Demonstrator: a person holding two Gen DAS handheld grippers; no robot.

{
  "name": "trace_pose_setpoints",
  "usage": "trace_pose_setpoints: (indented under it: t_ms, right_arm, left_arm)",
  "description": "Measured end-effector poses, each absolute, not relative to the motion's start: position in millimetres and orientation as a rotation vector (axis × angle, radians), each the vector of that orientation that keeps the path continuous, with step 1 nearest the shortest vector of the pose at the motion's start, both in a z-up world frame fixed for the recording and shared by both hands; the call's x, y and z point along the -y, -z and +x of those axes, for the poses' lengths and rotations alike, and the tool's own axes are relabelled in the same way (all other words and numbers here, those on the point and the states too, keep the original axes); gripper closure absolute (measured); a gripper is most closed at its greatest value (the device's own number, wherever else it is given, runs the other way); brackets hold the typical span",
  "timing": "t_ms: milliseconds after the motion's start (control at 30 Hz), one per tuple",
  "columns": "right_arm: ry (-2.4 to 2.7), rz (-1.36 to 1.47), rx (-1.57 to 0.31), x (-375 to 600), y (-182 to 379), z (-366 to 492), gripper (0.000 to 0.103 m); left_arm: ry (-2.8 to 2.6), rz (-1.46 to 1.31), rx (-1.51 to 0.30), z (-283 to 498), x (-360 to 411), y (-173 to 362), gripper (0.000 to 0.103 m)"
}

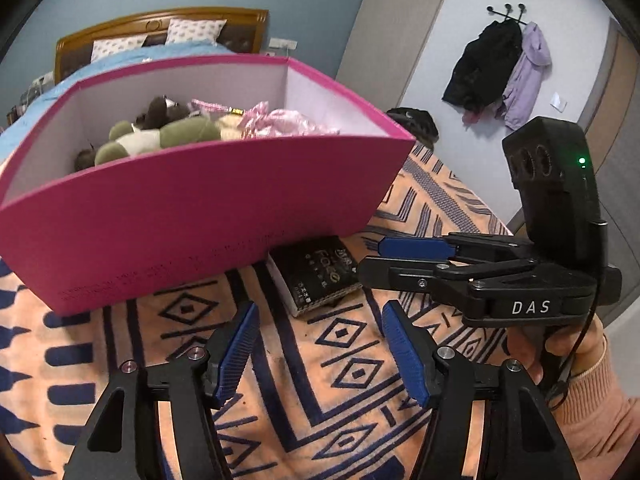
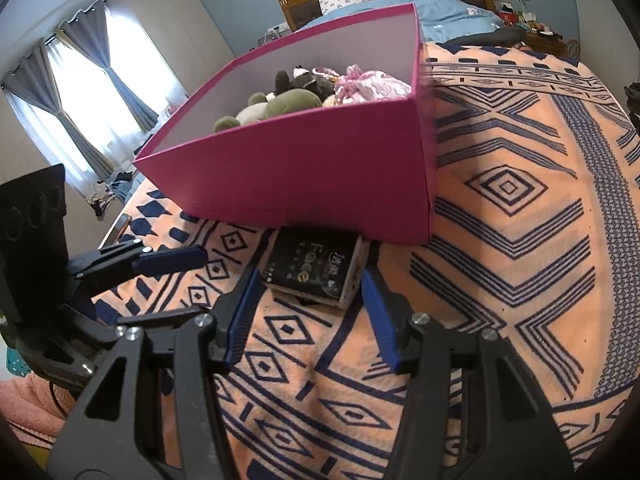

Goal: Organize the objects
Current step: 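Move the open left gripper down to the black tissue pack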

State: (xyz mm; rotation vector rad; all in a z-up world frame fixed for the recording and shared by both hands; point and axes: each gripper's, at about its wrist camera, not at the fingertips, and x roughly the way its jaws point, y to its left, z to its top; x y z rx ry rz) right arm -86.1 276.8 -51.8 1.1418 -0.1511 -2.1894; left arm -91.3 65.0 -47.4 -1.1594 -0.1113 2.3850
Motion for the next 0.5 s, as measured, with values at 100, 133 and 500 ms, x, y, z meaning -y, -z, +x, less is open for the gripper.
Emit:
trace_pose_setpoints:
  t_ms: [100, 133, 500]
  right_arm:
    - [2.190, 1.158, 0.163, -275.2, 56.3, -90.0, 0.048]
    - [2.189, 1.163, 0.166, -274.6, 58.2, -91.6, 0.048]
    - [2.178, 1.207, 0.172, -265.4, 71.0, -101.4, 0.065]
  left_arm:
    - [-2.361, -1.212, 0.134, -97.8, -69.5, 56.9, 0.050]
    - [-2.354, -1.223, 0.137, -99.9, -70.3, 58.6, 0.050]
    - [-2.306, -1.317, 0.186, -118.6, -74.8, 76.7, 0.068]
